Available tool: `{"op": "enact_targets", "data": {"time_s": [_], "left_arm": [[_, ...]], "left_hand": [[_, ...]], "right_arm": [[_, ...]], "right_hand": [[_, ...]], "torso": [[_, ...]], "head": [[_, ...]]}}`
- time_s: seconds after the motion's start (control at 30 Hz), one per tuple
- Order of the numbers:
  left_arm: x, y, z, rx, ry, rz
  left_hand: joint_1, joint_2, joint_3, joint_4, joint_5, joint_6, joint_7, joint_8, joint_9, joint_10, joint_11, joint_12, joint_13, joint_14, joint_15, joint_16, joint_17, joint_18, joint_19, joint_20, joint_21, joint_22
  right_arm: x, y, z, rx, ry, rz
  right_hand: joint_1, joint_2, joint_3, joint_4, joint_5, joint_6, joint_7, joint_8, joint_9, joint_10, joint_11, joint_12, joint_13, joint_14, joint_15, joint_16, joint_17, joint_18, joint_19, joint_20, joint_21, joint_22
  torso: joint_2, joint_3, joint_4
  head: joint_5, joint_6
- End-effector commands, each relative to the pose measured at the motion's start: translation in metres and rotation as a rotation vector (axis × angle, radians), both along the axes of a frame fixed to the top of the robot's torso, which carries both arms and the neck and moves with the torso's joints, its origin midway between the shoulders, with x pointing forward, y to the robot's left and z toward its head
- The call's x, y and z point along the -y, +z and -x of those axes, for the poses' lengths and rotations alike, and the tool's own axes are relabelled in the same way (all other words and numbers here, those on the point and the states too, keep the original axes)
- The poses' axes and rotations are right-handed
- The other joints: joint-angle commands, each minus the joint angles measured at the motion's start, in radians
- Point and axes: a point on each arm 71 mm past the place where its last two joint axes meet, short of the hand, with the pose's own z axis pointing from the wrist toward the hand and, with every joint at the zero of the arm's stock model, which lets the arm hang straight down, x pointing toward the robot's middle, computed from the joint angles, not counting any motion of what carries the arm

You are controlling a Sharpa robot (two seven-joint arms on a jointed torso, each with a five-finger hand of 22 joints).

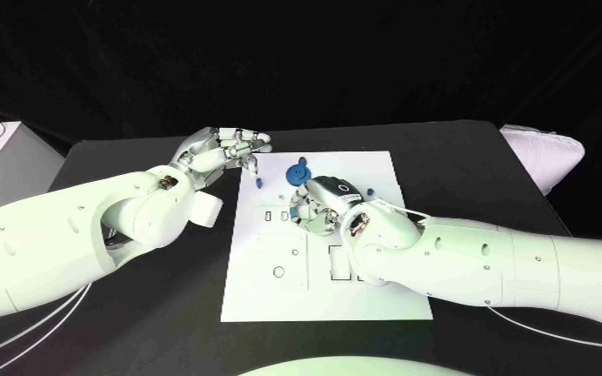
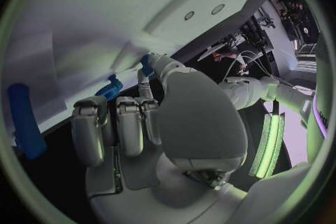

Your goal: Assemble the parts on the task board

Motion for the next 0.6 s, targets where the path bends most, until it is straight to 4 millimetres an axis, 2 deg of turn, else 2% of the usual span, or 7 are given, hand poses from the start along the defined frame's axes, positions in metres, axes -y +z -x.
{"op": "enact_targets", "data": {"time_s": [0.03, 0.43, 0.6], "left_arm": [[0.0025, 0.0007, 0.0009, 0.003, -0.022, 0.006], [0.0022, 0.0004, 0.0008, 0.001, -0.023, 0.005], [0.0021, 0.0002, 0.0007, 0.000, -0.023, 0.005]], "left_hand": [[0.007, 0.004, 0.006, -0.001, -0.004, -0.008, 0.000, 0.003, 0.001, -0.005, 0.001, -0.006, -0.001, -0.007, -0.001, 0.006, -0.001, 0.016, -0.006, 0.001, 0.004, 0.001], [0.008, 0.005, 0.007, -0.001, -0.004, -0.008, 0.000, 0.004, 0.001, -0.005, 0.001, -0.006, -0.001, -0.007, -0.001, 0.006, -0.001, 0.016, -0.006, 0.001, 0.005, 0.001], [0.009, 0.006, 0.008, -0.002, -0.004, -0.009, 0.000, 0.004, 0.002, -0.005, 0.001, -0.006, -0.001, -0.007, -0.001, 0.006, -0.002, 0.016, -0.007, 0.001, 0.006, 0.002]], "right_arm": [[-0.0019, -0.0024, 0.0015, -0.003, 0.015, 0.027], [-0.0024, -0.0041, 0.0021, -0.005, 0.017, 0.031], [-0.0034, -0.0060, 0.0031, -0.009, 0.019, 0.031]], "right_hand": [[-0.013, -0.001, 0.006, 0.002, 0.003, 0.015, -0.015, 0.049, 0.039, 0.098, -0.005, -0.004, 0.253, 0.093, -0.005, 0.001, 0.220, -0.007, 0.105, -0.005, 0.004, 0.263], [-0.023, -0.009, 0.006, 0.002, 0.000, 0.010, -0.014, 0.051, 0.040, 0.096, -0.004, -0.006, 0.251, 0.092, -0.005, 0.001, 0.219, -0.007, 0.105, -0.005, 0.004, 0.263], [-0.038, -0.021, 0.004, 0.005, -0.002, 0.002, -0.011, 0.052, 0.041, 0.095, -0.001, -0.008, 0.250, 0.092, -0.003, 0.001, 0.219, -0.006, 0.104, -0.004, 0.003, 0.262]], "torso": [[0.000, 0.0000, -0.0003], [0.001, 0.0004, 0.0003], [0.001, 0.0007, 0.0006]], "head": [[0.001, 0.000], [0.002, -0.001], [0.003, -0.004]]}}
